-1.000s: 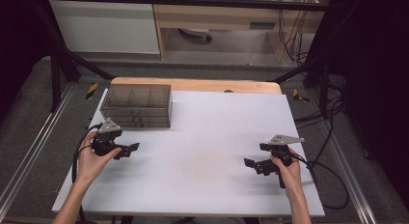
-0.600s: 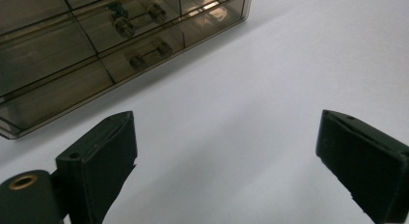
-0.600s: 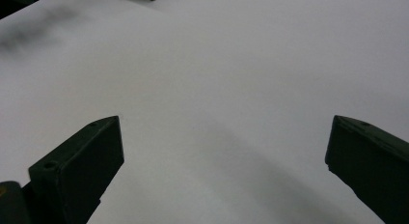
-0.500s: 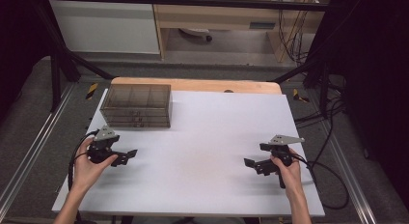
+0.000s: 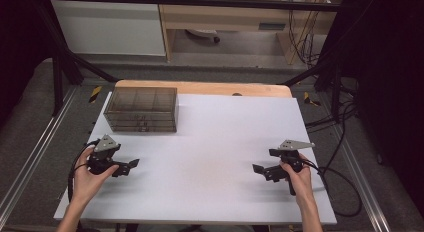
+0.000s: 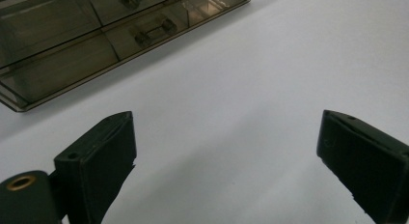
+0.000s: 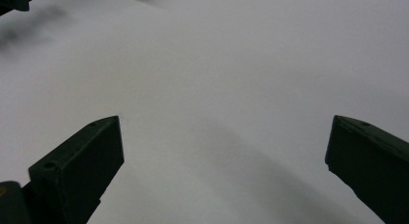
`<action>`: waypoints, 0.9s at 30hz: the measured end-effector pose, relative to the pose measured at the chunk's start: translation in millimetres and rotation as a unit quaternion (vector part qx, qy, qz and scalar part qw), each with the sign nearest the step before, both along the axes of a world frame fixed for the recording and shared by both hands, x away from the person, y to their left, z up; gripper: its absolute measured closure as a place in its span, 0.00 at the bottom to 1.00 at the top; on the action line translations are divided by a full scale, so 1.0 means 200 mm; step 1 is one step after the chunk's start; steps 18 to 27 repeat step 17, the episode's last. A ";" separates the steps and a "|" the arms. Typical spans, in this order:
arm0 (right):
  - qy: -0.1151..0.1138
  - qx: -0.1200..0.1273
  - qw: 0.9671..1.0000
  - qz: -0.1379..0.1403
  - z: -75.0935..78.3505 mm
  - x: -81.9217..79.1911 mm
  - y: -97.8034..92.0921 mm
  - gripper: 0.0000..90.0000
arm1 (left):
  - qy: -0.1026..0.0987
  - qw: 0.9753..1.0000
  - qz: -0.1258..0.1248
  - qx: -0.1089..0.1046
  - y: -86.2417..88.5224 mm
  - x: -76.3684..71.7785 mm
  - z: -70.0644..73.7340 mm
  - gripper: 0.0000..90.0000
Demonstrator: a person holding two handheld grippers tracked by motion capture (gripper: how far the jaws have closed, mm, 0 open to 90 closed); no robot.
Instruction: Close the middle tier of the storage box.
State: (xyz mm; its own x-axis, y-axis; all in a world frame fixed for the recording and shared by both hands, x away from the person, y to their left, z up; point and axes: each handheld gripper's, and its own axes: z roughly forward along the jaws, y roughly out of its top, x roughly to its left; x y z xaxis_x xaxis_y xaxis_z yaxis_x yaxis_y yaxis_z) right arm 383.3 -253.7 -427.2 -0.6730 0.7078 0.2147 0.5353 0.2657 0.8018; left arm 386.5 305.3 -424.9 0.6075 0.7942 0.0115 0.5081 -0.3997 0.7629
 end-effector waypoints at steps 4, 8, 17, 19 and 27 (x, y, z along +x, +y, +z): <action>0.002 0.000 1.000 0.000 0.00 0.00 0.00 0.01 | 0.000 1.000 0.001 0.002 0.01 -0.01 -0.01 0.07; 0.003 0.000 1.000 0.000 0.00 0.00 0.00 0.01 | -0.001 1.000 0.001 0.007 0.02 -0.01 -0.01 0.07; 0.004 0.000 1.000 0.000 0.00 0.00 0.01 0.01 | -0.001 1.000 0.002 0.013 0.03 -0.01 -0.02 0.07; 0.004 0.000 1.000 0.000 0.00 0.00 0.01 0.01 | -0.001 1.000 0.002 0.013 0.03 -0.01 -0.02 0.07; 0.004 0.000 1.000 0.000 0.00 0.00 0.01 0.01 | -0.001 1.000 0.002 0.013 0.03 -0.01 -0.02 0.07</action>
